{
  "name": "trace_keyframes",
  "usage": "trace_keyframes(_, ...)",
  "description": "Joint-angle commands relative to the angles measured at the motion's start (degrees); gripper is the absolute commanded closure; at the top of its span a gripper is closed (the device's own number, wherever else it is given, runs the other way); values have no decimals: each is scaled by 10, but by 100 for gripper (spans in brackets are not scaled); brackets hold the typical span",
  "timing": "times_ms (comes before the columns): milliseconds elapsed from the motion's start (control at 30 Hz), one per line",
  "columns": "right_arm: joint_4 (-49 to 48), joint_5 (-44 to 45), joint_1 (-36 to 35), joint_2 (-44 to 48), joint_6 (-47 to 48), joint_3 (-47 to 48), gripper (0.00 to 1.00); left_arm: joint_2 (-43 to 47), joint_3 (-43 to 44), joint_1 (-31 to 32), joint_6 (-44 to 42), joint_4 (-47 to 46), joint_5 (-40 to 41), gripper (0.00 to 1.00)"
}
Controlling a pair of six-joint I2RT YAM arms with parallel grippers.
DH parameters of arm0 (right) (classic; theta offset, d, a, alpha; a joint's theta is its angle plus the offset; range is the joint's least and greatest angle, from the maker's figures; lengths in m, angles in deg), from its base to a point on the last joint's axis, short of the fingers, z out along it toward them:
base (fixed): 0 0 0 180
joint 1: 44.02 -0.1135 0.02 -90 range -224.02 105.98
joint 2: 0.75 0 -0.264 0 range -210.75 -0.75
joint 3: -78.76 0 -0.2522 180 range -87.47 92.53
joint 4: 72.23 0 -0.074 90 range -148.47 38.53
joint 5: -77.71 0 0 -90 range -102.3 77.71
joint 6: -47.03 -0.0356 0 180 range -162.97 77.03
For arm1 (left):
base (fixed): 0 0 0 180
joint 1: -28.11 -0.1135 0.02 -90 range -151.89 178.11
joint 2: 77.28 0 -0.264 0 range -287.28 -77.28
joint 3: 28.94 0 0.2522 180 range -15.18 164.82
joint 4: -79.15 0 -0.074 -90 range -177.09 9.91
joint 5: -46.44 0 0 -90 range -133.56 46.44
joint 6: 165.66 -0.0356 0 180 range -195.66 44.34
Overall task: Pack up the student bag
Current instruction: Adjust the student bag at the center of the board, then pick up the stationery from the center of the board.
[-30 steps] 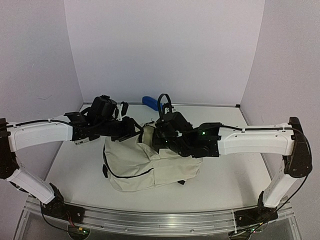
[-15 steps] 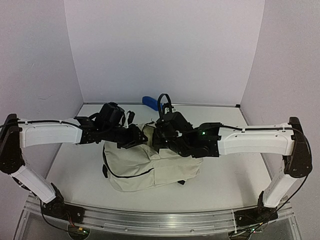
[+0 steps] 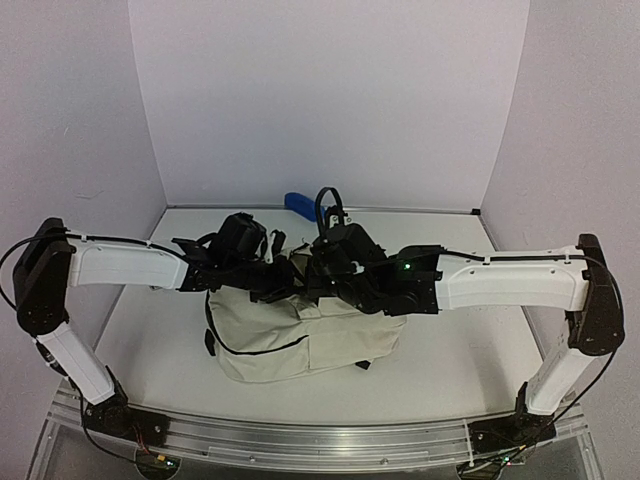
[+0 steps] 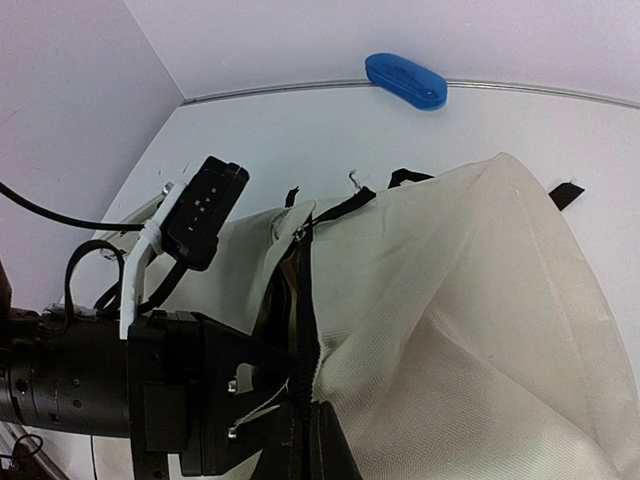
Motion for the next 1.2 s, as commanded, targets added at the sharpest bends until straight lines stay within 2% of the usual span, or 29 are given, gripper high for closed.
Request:
trace_keyframes(0,-57,33,-2,27,-7,1,100,58,-2,5,-41,8,36,54)
trace_keyframes(200,-58,38,-2,28,-8,-3,100,183,-6,-21,-114,105,83,20)
trace_keyframes(300,-60,35,-2,28,-6,-5,100,208,6,-46,-153,178,99,9)
trace_keyframes(400,-64,35,-2,30,-4,-11,100,216,12,-93,-176,218,105,6)
trace_keyframes(567,-76,31,-2,35,2,-19,100,196,9,-212,-192,238,112,3)
trace_keyframes(700,-87,20,-2,34,12,-18,100,129,46,-305,-232,270,108,3)
trace_keyframes(833,-101,11,-2,35,22,-21,100,67,79,-390,-270,273,125,3)
trace_keyframes(967,-113,0,-2,34,28,-21,100,-3,111,-462,-288,252,103,3)
trace_keyframes(1167,-123,-10,-2,33,38,-18,100,-84,149,-519,-301,207,89,4)
